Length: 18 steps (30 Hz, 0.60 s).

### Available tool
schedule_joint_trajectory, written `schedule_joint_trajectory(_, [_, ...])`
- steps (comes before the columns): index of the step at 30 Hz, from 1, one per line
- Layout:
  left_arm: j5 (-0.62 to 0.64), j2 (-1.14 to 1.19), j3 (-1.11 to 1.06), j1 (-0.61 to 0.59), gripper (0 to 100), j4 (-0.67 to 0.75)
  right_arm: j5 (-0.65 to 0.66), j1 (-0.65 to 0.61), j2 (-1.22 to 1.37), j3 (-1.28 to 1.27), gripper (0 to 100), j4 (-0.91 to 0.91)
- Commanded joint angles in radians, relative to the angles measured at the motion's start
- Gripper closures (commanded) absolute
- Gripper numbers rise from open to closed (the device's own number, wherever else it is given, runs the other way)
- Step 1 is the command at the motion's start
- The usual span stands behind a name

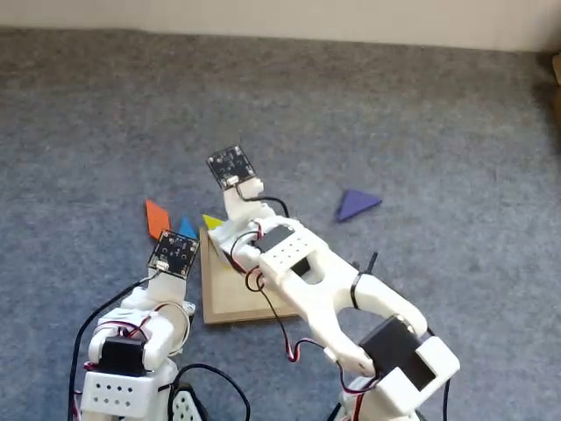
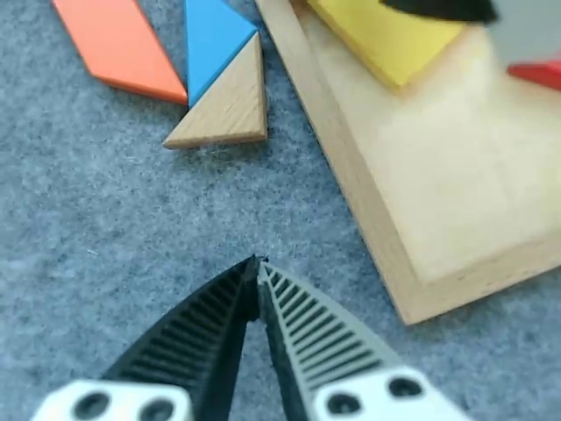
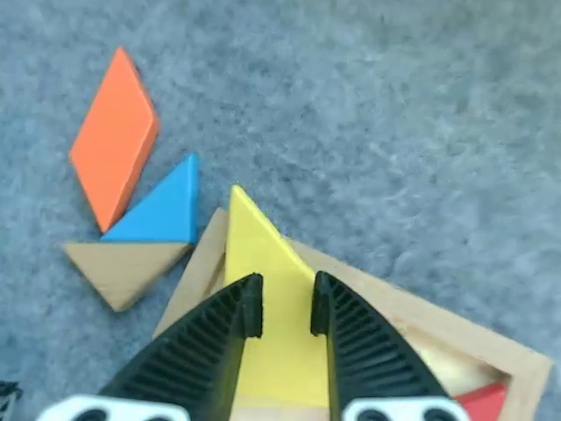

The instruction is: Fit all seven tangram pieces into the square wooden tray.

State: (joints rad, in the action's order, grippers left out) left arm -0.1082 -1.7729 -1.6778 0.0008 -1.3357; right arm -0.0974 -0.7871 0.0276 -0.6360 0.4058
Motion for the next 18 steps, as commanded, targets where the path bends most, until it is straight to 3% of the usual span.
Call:
schedule_joint_trajectory(1, [0.006, -0.058, -0.018, -0.007, 99, -0.012, 0.011, -0.012, -0.018, -0.008, 90.2, 0.051])
schedule_joint_trajectory(7, [0.006, -0.058, -0.018, -0.007, 99, -0.012, 0.256, 0.001, -0.016, -0.015, 90.2, 0.116])
schedule_joint_trajectory(18, [0.006, -0.058, -0.018, -0.007, 99, -0.012, 0.416, 0.134, -0.035, -0.007, 90.2, 0.127])
